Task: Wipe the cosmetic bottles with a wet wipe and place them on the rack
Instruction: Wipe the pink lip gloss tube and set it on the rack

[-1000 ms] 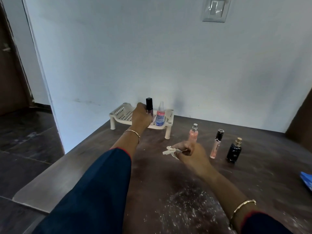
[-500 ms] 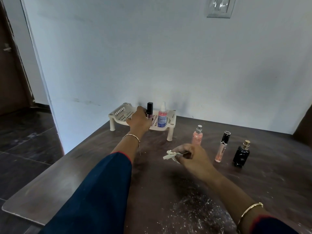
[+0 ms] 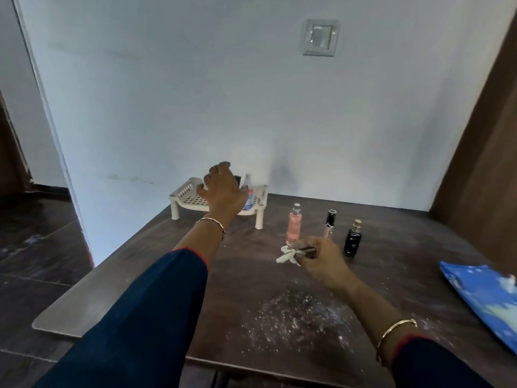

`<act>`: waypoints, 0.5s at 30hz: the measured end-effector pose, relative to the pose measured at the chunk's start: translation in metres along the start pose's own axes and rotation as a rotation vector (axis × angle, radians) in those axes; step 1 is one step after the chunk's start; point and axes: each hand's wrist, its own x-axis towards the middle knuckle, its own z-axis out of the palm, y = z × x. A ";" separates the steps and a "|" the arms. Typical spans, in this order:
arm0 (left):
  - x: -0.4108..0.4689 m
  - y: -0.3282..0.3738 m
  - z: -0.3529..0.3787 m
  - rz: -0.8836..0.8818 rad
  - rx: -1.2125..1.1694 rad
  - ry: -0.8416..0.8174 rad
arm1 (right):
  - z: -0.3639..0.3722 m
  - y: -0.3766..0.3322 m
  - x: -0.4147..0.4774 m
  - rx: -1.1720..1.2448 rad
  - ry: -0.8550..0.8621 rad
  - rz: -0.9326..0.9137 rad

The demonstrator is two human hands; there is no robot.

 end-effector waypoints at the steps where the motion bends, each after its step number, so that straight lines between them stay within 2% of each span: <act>1: -0.009 0.011 -0.001 0.036 0.001 -0.005 | -0.007 0.002 -0.009 0.005 0.016 0.007; 8: -0.064 0.087 0.018 0.297 0.104 -0.156 | -0.063 0.026 -0.052 0.040 0.165 0.101; 15: -0.096 0.135 0.062 0.514 0.235 -0.291 | -0.109 0.063 -0.065 0.121 0.307 0.164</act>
